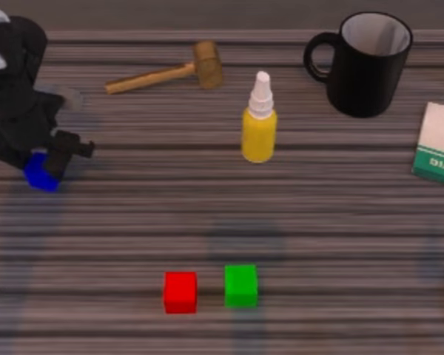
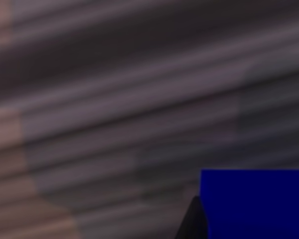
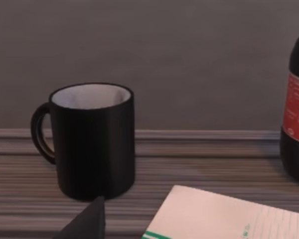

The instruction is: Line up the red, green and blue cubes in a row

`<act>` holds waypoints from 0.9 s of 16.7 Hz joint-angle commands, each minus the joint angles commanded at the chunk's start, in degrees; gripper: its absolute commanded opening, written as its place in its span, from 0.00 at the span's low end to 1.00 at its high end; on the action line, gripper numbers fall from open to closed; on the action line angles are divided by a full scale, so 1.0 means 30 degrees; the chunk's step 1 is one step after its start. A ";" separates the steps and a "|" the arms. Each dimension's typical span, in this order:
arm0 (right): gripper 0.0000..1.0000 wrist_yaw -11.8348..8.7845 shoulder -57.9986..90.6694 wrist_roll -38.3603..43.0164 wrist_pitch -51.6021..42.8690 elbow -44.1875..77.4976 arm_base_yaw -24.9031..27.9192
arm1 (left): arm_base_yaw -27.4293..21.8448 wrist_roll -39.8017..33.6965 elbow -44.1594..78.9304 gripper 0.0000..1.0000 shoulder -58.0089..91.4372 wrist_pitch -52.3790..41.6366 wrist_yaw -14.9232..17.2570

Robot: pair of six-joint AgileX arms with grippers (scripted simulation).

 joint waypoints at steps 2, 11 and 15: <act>1.00 0.0000 0.0000 0.0000 0.0000 0.0000 0.0000 | 0.0039 0.0020 0.0569 0.00 -0.0204 -0.0736 0.0030; 1.00 0.0000 0.0000 0.0000 0.0000 0.0000 0.0000 | 0.0349 -0.0041 0.2961 0.00 -0.1502 -0.4467 -0.0019; 1.00 0.0000 0.0000 0.0000 0.0000 0.0000 0.0000 | -0.0367 -0.0641 0.3225 0.00 -0.1256 -0.4571 -0.0042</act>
